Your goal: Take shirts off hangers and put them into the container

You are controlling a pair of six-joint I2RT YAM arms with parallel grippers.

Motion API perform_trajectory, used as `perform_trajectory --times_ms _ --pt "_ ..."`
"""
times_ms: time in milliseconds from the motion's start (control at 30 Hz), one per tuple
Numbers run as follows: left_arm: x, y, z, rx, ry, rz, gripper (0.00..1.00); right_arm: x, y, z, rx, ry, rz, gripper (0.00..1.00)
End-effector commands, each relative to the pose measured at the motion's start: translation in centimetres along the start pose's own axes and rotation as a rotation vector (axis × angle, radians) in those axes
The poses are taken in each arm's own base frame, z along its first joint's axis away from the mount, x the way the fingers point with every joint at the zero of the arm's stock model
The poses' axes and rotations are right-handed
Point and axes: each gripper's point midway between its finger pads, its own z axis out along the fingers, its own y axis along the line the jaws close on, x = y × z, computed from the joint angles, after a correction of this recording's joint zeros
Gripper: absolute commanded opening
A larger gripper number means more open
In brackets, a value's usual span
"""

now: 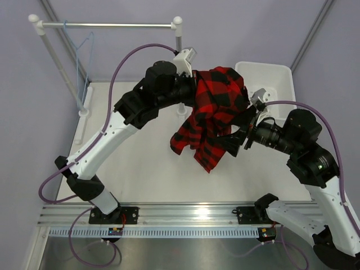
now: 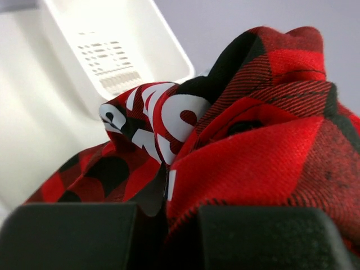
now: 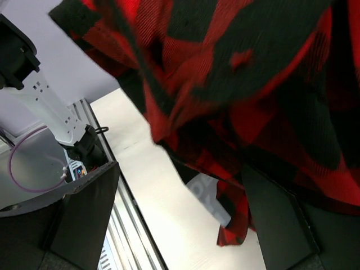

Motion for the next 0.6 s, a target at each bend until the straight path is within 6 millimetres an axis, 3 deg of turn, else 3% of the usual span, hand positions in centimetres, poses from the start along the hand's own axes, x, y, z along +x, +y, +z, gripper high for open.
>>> perform_trajectory --times_ms 0,133,267,467,567 --pt "-1.6 -5.6 -1.5 0.274 -0.043 -0.071 0.0 -1.5 0.1 0.9 -0.031 -0.037 -0.043 0.99" --pt "0.1 -6.6 -1.1 0.364 0.012 -0.121 0.0 -1.9 -0.4 1.4 -0.022 -0.057 -0.069 0.99" --pt "0.7 -7.8 -1.7 0.436 0.025 -0.146 0.0 -2.0 -2.5 1.4 0.096 -0.038 -0.071 1.0" --pt "-0.5 -7.5 -3.5 0.39 -0.032 -0.139 0.0 -2.8 -5.0 -0.2 0.278 -0.07 -0.059 0.99" --pt "-1.9 -8.5 -4.1 0.433 -0.08 -0.165 0.0 -2.1 -5.5 0.3 0.285 -0.034 -0.05 1.0"
